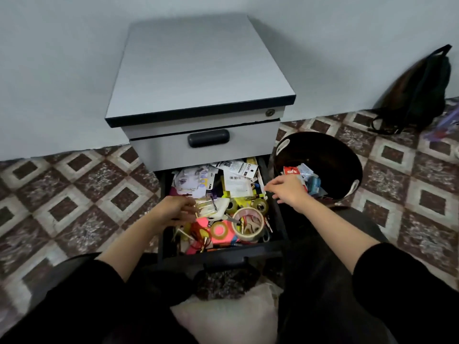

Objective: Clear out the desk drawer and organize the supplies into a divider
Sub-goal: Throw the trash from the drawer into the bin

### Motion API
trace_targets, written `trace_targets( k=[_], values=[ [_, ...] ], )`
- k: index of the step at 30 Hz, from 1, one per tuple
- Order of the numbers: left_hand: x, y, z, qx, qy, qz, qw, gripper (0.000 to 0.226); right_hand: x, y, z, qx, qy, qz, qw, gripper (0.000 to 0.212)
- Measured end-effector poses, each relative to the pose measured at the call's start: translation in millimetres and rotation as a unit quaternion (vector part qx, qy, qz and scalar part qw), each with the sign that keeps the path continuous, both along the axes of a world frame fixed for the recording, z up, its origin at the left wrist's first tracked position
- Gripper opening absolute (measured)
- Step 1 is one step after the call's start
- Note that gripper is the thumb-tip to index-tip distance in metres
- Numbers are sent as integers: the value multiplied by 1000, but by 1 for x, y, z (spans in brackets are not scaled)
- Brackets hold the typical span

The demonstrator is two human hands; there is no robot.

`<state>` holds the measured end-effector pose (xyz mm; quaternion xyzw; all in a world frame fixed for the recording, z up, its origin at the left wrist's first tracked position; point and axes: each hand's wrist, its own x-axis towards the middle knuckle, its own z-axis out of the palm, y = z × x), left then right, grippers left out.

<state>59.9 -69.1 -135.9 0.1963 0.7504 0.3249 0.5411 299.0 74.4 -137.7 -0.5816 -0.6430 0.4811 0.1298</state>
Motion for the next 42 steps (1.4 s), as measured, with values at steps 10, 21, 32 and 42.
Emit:
trace_targets(
  k=[10, 21, 32, 42],
  values=[
    [-22, -15, -38, -4, -15, 65, 998, 19, -40, -13, -31, 15, -156, 79, 984, 35],
    [-22, 28, -84, 2, 12, 101, 995, 26, -72, 2, -80, 21, -205, 81, 975, 33],
    [-28, 47, -119, -35, -37, 132, 990, 13, -94, 22, -93, 31, -243, 1, 970, 45],
    [-14, 54, -132, -47, -58, 139, 987, 22, -90, 34, -92, 51, -385, 121, 914, 23]
  ],
)
